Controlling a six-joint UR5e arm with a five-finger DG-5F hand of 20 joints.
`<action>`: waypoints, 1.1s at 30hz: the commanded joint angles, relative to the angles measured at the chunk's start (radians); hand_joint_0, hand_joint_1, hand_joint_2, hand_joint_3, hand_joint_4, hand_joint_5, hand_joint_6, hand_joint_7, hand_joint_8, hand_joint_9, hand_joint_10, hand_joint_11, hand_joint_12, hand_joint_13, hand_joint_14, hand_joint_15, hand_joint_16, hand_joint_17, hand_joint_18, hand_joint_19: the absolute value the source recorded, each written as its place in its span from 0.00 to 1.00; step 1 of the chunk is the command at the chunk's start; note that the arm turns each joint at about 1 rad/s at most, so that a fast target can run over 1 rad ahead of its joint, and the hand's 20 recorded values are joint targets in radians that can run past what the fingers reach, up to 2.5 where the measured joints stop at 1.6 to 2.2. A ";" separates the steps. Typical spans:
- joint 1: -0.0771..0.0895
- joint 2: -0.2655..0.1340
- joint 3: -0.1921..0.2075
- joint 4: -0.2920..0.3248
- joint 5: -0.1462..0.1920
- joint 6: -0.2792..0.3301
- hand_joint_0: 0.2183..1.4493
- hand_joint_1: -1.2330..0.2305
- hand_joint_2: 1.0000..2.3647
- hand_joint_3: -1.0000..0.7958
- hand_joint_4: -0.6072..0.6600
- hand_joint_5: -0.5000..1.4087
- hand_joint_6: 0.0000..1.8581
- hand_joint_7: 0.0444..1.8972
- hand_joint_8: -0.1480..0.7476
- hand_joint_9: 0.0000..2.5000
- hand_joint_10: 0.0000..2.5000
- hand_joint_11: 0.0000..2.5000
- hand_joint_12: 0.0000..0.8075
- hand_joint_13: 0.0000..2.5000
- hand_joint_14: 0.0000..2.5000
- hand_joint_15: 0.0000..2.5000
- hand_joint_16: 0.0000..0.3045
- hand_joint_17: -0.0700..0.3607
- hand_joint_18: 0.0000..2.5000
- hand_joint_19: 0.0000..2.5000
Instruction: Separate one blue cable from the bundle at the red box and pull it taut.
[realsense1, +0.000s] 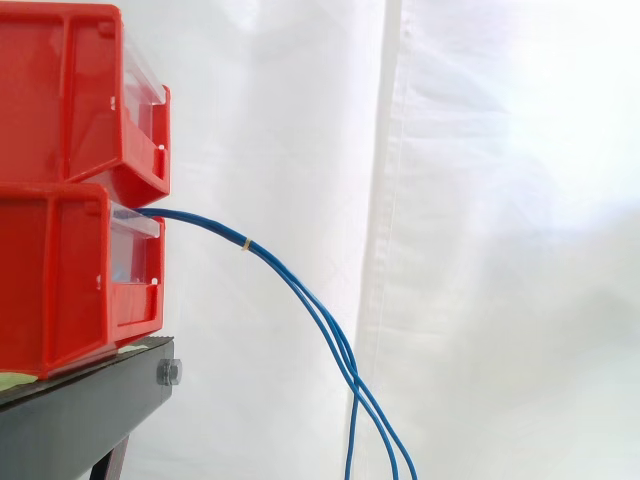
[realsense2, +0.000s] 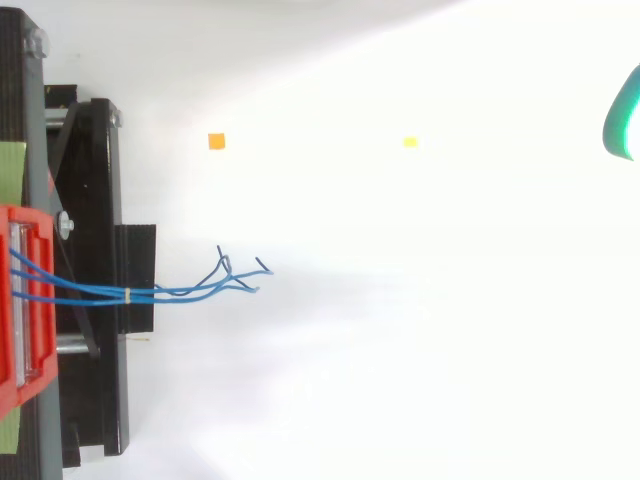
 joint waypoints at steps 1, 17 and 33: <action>0.002 0.000 0.000 0.003 -0.002 0.000 0.28 0.44 0.00 0.30 0.64 0.16 0.27 0.45 0.48 0.24 0.01 0.20 0.44 0.20 0.00 0.11 0.15 0.40 0.16 0.20; 0.048 -0.109 0.049 0.110 0.038 0.015 0.28 0.44 0.00 0.31 0.65 0.16 0.27 0.45 0.49 0.26 0.01 0.21 0.44 0.21 0.00 0.12 0.15 0.40 0.18 0.21; 0.051 -0.264 0.166 0.106 0.030 0.026 0.29 0.44 0.00 0.31 0.65 0.16 0.27 0.45 0.49 0.27 0.01 0.23 0.44 0.22 0.00 0.13 0.15 0.40 0.18 0.22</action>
